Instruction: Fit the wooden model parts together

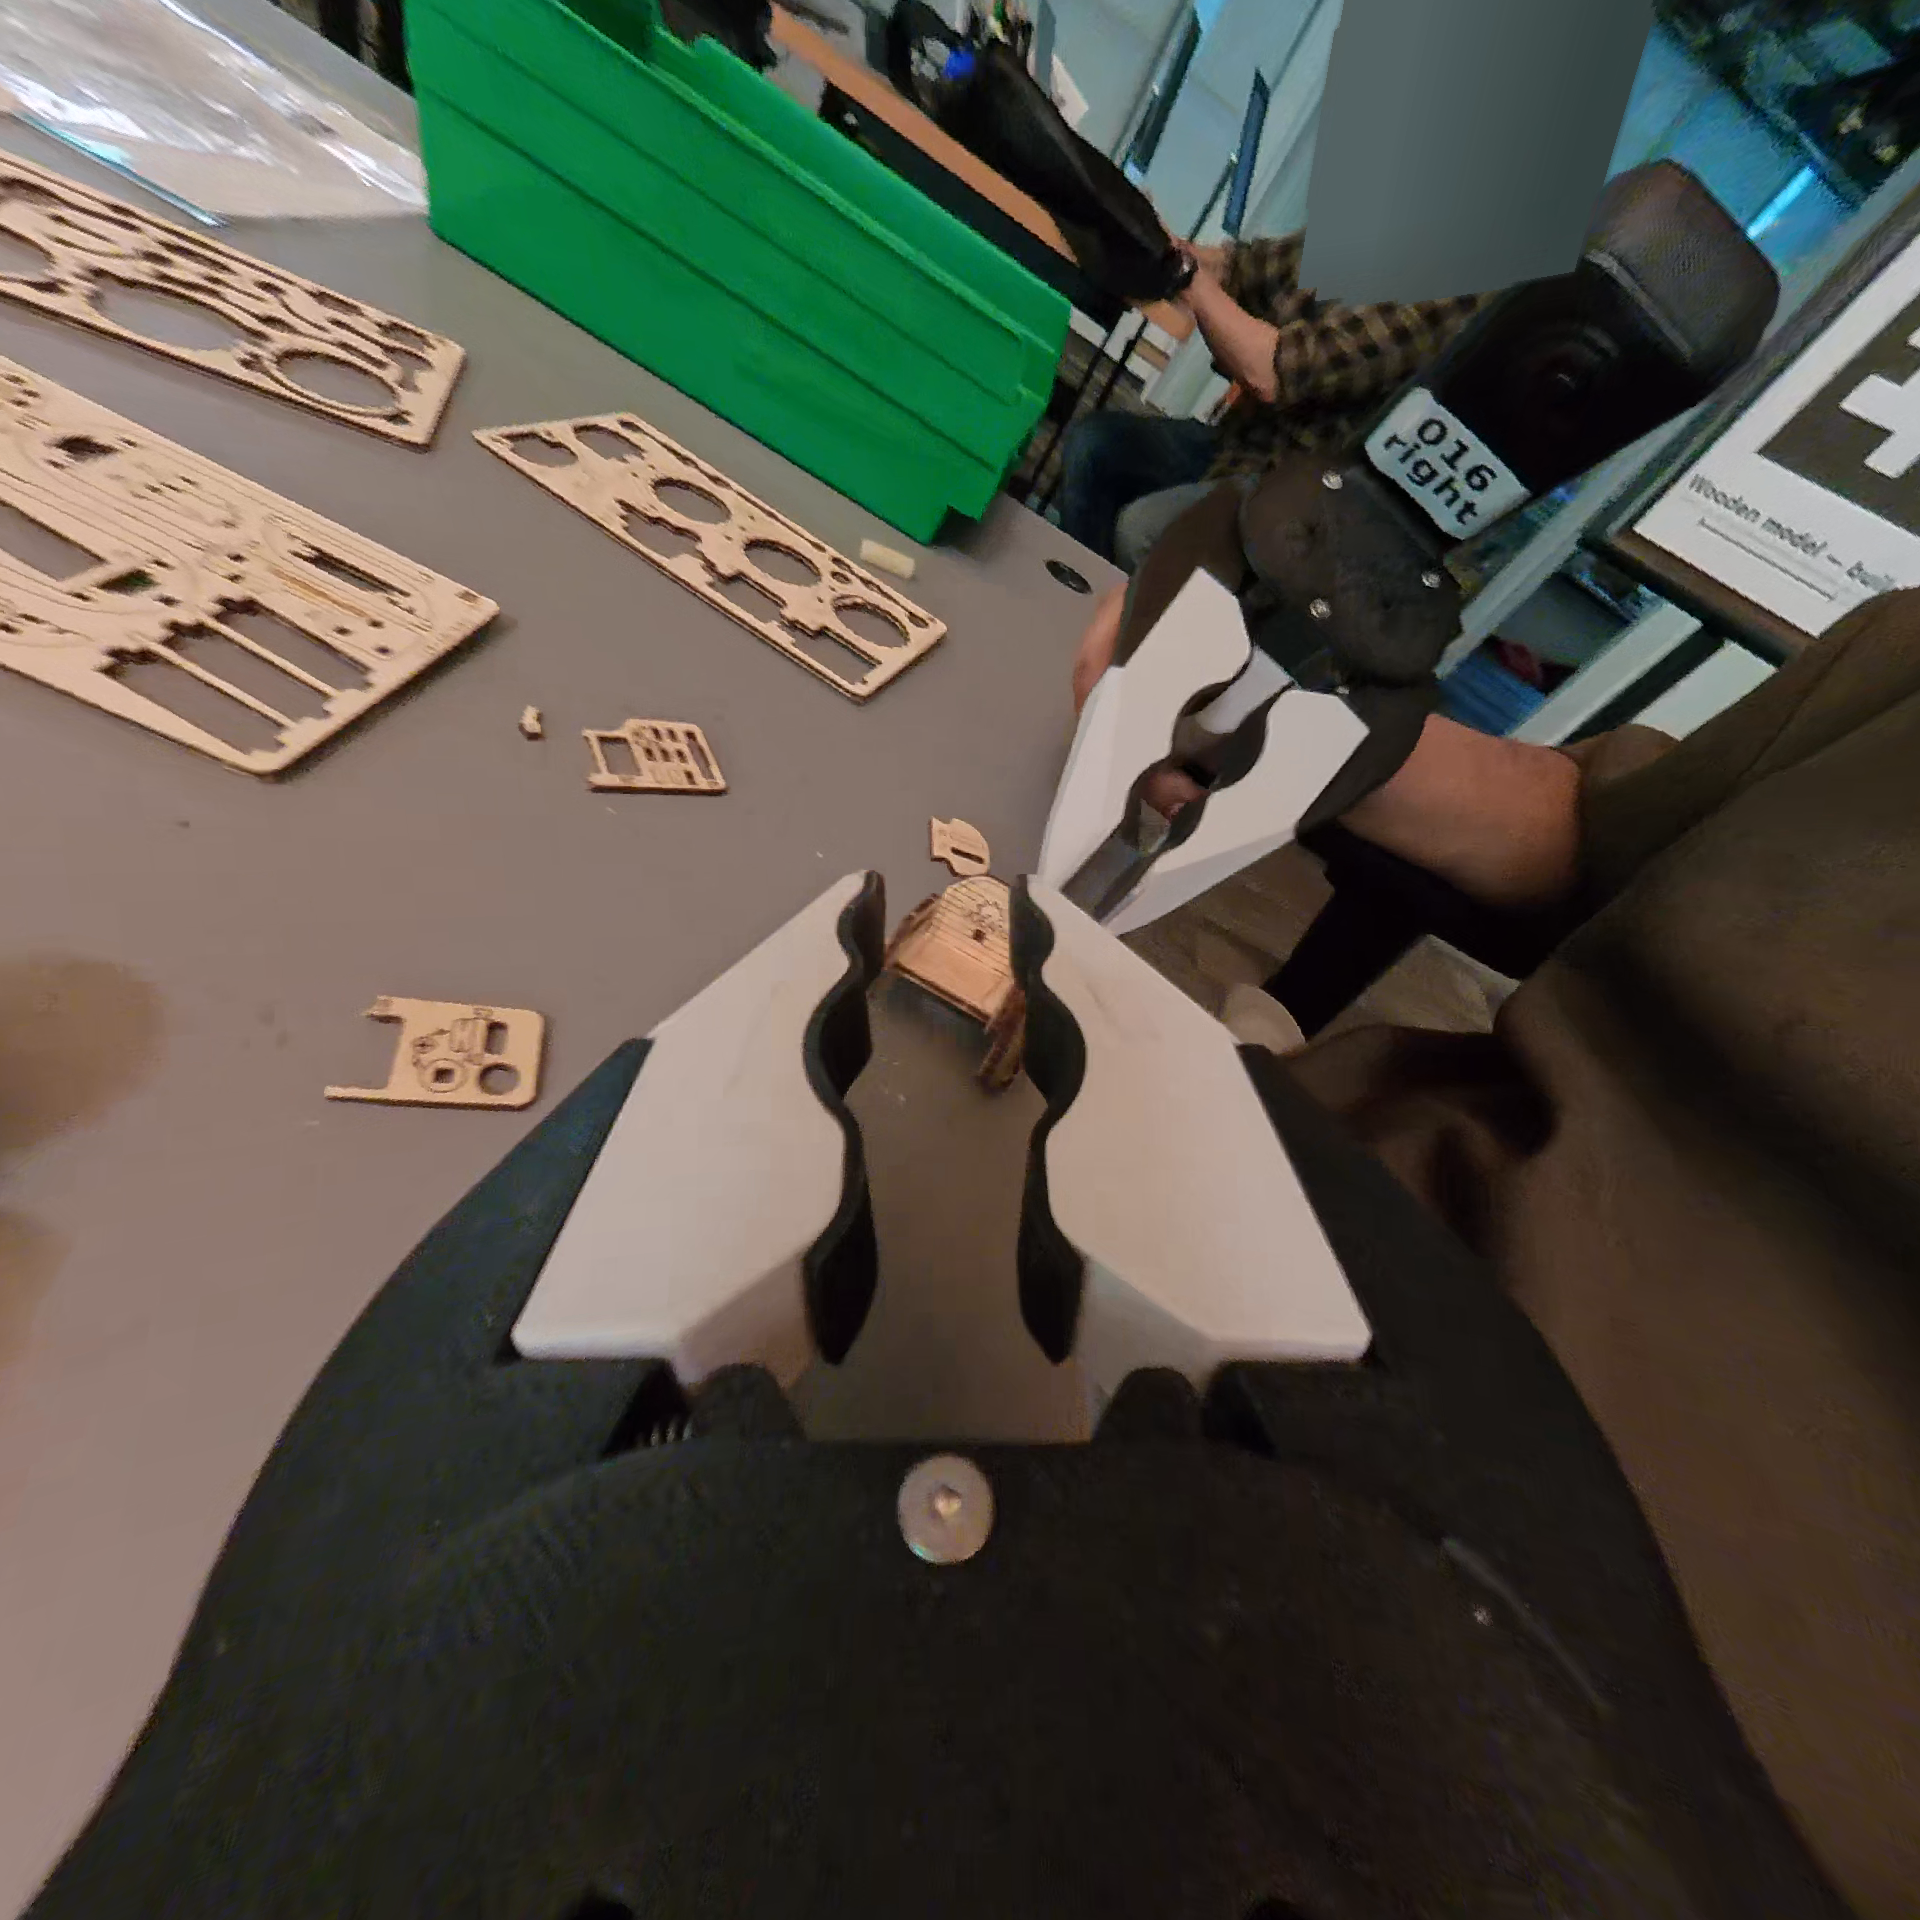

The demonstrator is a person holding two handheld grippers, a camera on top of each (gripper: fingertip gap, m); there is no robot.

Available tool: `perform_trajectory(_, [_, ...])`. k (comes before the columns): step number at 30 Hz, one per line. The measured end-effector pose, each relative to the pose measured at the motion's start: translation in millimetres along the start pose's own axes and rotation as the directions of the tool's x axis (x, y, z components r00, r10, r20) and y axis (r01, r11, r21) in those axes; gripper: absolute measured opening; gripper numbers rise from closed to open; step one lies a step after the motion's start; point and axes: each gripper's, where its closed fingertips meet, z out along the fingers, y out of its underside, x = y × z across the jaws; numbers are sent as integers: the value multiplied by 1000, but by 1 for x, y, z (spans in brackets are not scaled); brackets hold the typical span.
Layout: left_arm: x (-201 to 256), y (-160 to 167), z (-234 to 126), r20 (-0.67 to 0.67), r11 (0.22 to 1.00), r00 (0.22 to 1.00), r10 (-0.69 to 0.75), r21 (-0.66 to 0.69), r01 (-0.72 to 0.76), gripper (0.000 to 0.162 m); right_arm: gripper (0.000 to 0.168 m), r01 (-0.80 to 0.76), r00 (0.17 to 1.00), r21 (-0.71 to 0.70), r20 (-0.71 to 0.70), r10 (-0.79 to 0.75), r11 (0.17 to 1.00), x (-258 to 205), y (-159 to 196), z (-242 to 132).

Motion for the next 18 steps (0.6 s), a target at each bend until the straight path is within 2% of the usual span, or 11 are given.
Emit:
perform_trajectory(3, [-12, -7, -6, 58, 999, 998, -13, 45, 10, 23, 7, -25, 1000, 33, 0, 25, 999, 2, -4, -3])
perform_trajectory(6, [-32, -20, -19, 174, 992, 984, -33, 127, 11, 25, 8, -50, 999, 76, -16, 51, 996, 8, -10, -8])
perform_trajectory(8, [-48, -28, -32, 263, 982, 963, -65, 188, 15, 26, 7, -76, 995, 117, -53, 83, 990, 18, -15, -15])
perform_trajectory(11, [-64, -33, -46, 322, 969, 939, -124, 244, 44, 29, 7, -159, 974, 206, -128, 187, 966, 42, -21, -31])
perform_trajectory(14, [-68, -34, -49, 303, 956, 935, -182, 275, 97, 29, 8, -281, 925, 326, -160, 345, 903, 70, -21, -54])
perform_trajectory(18, [-67, -36, -49, 265, 944, 938, -221, 301, 138, 31, 11, -439, 836, 484, -89, 541, 757, 97, -17, -83])
